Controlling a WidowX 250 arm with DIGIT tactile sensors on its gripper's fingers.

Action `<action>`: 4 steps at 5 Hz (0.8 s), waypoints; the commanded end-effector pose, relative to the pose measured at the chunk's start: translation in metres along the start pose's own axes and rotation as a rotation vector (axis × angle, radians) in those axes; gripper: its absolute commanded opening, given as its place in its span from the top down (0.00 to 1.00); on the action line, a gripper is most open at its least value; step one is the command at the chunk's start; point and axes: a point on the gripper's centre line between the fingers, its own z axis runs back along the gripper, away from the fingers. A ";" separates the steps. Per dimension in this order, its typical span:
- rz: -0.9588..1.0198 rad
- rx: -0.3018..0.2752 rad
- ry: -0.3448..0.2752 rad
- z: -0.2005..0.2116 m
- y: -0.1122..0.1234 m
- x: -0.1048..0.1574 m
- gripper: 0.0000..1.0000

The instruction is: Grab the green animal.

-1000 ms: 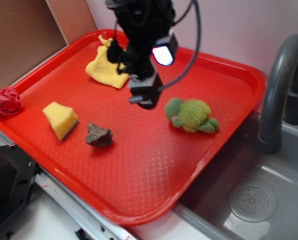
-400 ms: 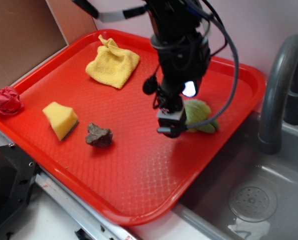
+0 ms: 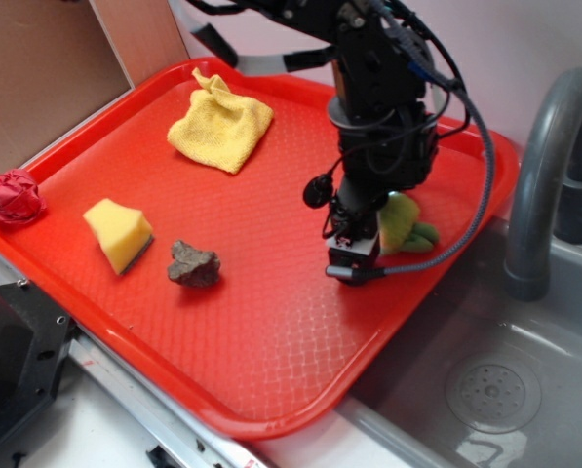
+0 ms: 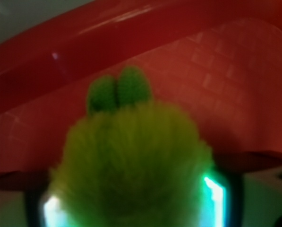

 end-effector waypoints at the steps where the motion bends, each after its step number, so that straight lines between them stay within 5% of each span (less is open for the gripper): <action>1: 0.192 0.100 0.056 0.033 0.000 -0.011 1.00; 2: 0.447 0.059 -0.076 0.074 0.007 -0.034 1.00; 4: 0.956 -0.097 -0.096 0.153 0.002 -0.081 1.00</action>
